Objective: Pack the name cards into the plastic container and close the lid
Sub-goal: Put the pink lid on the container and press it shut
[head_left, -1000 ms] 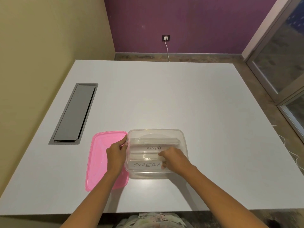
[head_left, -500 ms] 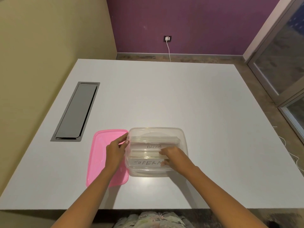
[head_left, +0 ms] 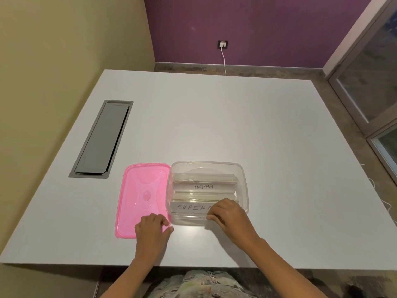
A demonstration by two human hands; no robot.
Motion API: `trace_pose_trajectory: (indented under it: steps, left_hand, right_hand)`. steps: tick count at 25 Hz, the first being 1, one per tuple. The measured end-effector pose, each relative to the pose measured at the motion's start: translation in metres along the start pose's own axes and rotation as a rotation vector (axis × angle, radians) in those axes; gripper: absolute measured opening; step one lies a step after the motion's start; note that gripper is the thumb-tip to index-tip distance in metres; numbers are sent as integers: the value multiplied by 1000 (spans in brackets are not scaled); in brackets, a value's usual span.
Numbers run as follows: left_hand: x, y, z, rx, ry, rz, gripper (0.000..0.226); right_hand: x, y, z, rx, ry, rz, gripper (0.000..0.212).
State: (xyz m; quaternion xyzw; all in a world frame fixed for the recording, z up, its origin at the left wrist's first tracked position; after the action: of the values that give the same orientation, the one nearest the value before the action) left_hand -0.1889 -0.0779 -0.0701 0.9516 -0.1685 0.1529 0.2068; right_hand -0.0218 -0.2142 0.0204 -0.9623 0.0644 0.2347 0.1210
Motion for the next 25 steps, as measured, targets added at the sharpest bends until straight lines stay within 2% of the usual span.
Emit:
trace_pose_trajectory:
  steps: [3,7,12,17,21,25]
  left_hand:
    - [5,3,-2,56,-140,53,11]
    - [14,10,-31,205,-133,99,8]
    - [-10,-1,-87,339,175,-138,13]
    - [-2,-10,-152,499,490,-193,26]
    - [32,-6,-192,499,647,-53,28]
    - [66,4,-226,482,820,122,23]
  right_hand:
    - [-6,-3,-1,-5,69,-56,8]
    - [-8,-5,-5,27,102,-64,6]
    - [-7,-5,-4,7,96,-34,7]
    - [0,-10,-1,-119,121,23,28]
    - [11,-12,-43,150,28,147,19]
    - [43,-4,-75,432,-205,437,34]
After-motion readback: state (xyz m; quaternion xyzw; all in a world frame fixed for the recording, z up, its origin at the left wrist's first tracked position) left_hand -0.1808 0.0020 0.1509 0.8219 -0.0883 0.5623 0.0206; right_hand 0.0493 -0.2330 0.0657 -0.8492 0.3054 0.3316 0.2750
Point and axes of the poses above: each hand's wrist, its own y-axis away from the middle knuckle, its own z-axis out of the palm, x = y × z, the point moved 10 cm from there along -y, towards the middle knuckle, and after that the axes turned 13 degrees about -z, right-handed, at the moved point
